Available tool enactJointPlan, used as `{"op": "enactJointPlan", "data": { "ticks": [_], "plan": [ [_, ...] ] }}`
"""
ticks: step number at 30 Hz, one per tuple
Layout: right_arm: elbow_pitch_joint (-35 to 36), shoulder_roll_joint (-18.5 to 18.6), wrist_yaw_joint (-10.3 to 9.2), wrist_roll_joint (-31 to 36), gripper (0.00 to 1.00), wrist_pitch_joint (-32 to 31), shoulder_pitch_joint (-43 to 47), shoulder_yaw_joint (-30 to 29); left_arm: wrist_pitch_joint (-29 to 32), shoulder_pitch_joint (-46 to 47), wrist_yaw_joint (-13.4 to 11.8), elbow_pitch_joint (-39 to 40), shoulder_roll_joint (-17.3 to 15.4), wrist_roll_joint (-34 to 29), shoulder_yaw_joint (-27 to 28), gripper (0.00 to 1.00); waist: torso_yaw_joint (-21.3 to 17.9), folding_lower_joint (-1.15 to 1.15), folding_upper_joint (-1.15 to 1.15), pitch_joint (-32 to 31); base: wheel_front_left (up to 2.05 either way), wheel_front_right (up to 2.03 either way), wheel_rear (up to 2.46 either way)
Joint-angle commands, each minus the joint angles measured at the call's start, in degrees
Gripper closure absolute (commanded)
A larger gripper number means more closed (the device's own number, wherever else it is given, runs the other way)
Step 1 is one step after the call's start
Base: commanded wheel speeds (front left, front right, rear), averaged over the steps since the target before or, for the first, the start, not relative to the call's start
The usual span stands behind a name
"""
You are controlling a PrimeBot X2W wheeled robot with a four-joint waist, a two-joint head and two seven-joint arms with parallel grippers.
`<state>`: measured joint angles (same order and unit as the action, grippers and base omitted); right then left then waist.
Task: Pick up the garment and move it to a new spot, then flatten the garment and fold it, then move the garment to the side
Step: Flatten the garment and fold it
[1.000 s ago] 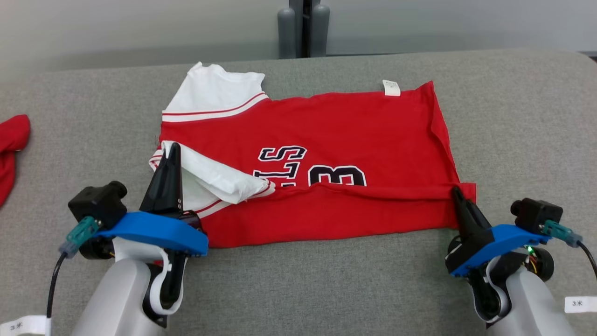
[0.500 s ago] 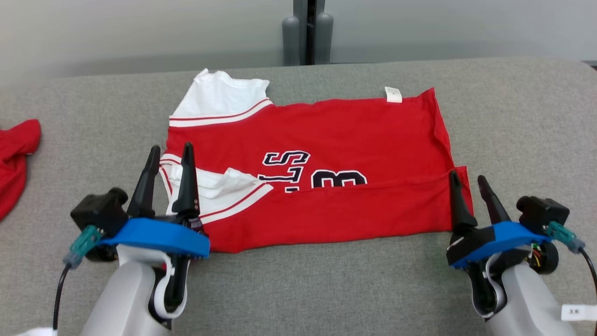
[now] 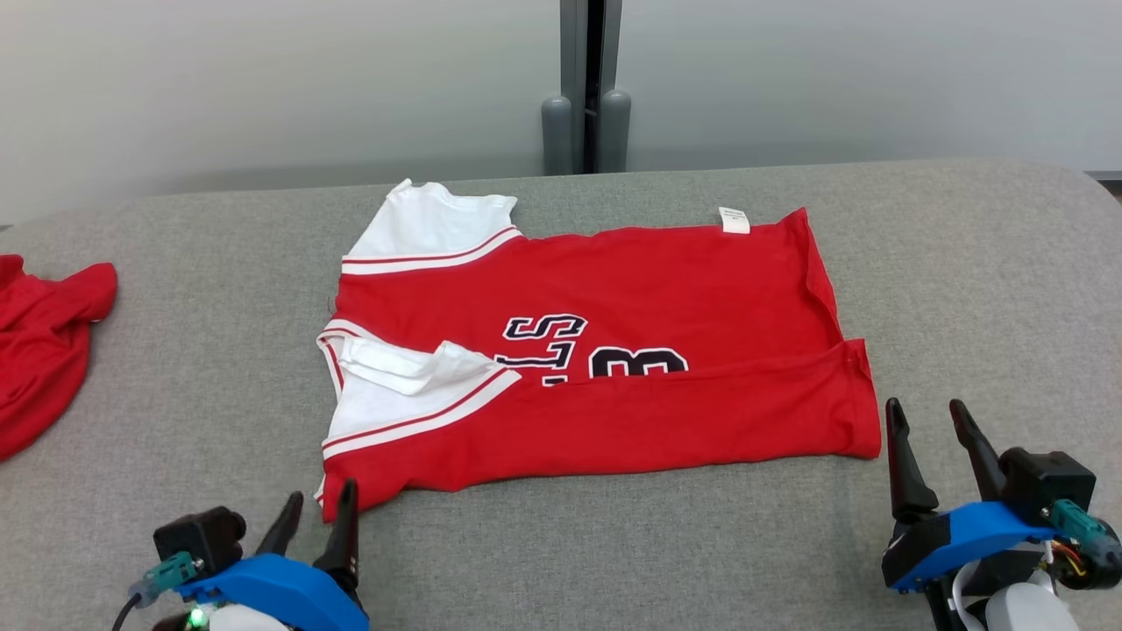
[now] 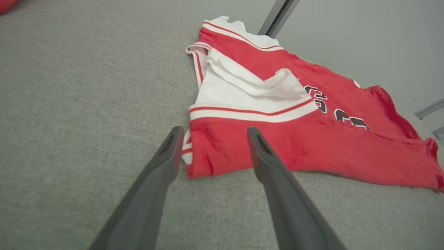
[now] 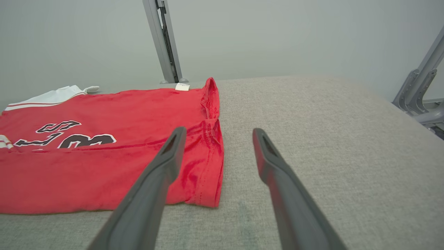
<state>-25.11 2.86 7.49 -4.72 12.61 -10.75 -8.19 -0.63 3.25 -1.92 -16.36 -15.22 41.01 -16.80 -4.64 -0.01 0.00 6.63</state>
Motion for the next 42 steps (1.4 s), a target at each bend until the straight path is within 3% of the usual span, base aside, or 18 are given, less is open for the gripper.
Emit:
{"op": "enactJointPlan", "data": {
  "ticks": [1,9,14,15,16,17,18,24,25,26,27,29,30,31,36,42],
  "plan": [
    [0.5,0.1,0.01,-0.7,0.00,-0.7,1.1,0.2,2.1,-0.6,-0.7,0.6,0.0,0.9,-0.1,0.00,0.0,0.01,0.00,0.2,0.00,0.00,0.00],
    [-0.2,0.1,0.01,0.4,0.00,-2.1,0.2,0.7,5.7,1.1,-2.7,-0.5,1.7,3.8,0.8,0.00,-0.5,0.01,0.00,2.2,0.00,0.00,0.00],
    [-1.9,0.1,0.01,-0.4,0.00,-2.6,-1.4,1.5,5.4,3.0,-1.8,-2.7,2.3,5.0,1.3,0.00,-1.1,0.01,0.00,3.5,0.00,0.00,0.00],
    [-2.4,0.1,0.01,-0.8,0.00,-2.8,-1.7,1.6,5.0,3.4,-1.3,-2.9,2.3,4.9,1.1,0.16,-1.1,0.01,0.00,3.7,0.00,0.00,0.00],
    [-2.9,0.1,0.01,-0.8,0.00,-2.7,-2.2,1.8,4.4,3.6,-1.0,-3.2,2.4,4.9,1.1,0.54,-1.2,0.01,0.00,3.8,0.00,0.00,0.00],
    [-3.5,0.1,0.01,-0.8,0.00,-2.9,-2.6,2.1,3.8,4.0,-0.5,-3.5,2.5,4.7,1.0,0.81,-1.2,0.01,0.00,3.9,0.00,0.00,0.00],
    [-4.4,0.1,0.01,-1.5,0.00,-3.1,-3.1,2.4,3.2,4.3,-0.3,-3.7,2.6,4.5,1.0,1.00,-1.1,0.01,0.00,4.0,0.00,0.00,0.00],
    [-11.4,0.1,0.01,-4.9,0.00,-3.7,-6.3,2.6,0.4,5.5,1.2,-4.9,2.9,4.1,0.8,1.00,-0.2,0.01,0.00,4.0,0.00,0.00,0.00],
    [-13.1,0.1,0.01,-5.8,0.04,-3.8,-6.9,2.7,0.2,5.7,1.4,-5.0,2.9,4.0,0.8,1.00,0.1,0.01,0.00,3.9,0.00,0.00,0.00],
    [-14.6,0.1,0.01,-6.3,0.38,-3.7,-7.5,2.9,-0.1,5.7,1.5,-5.1,2.9,3.9,0.7,1.00,0.3,0.01,0.00,3.8,0.00,0.00,0.00],
    [-16.1,0.1,0.01,-6.6,0.55,-3.6,-8.2,2.9,-0.3,5.9,1.8,-5.1,2.9,3.8,0.6,1.00,0.6,0.01,0.00,3.7,0.00,0.00,0.00],
    [-18.8,0.1,0.01,-7.7,0.75,-3.6,-9.4,3.1,-0.7,6.1,2.0,-5.0,2.9,3.9,0.6,1.00,1.0,0.01,0.00,3.4,0.00,0.00,0.00],
    [-20.1,0.1,0.01,-8.8,0.95,-3.4,-9.9,3.2,-0.9,6.1,2.0,-4.9,2.9,3.9,0.6,1.00,1.1,0.01,0.00,3.2,0.00,0.00,0.00],
    [-21.2,0.1,0.01,-9.7,1.00,-3.0,-10.5,3.5,-1.1,6.1,2.2,-4.8,2.9,3.9,0.6,1.00,1.2,0.01,0.00,3.1,0.00,0.00,0.00],
    [-23.5,0.1,0.01,-10.6,1.00,0.0,-12.5,3.2,-2.0,5.6,2.5,-3.2,2.5,3.6,0.4,1.00,1.1,0.01,0.00,2.2,0.00,0.00,0.00],
    [-18.9,0.1,0.00,-12.0,1.00,1.4,-9.7,1.6,-1.5,2.6,1.7,4.6,0.3,2.2,0.0,1.00,0.6,0.01,0.00,0.6,0.00,0.00,0.00]
  ]
}}
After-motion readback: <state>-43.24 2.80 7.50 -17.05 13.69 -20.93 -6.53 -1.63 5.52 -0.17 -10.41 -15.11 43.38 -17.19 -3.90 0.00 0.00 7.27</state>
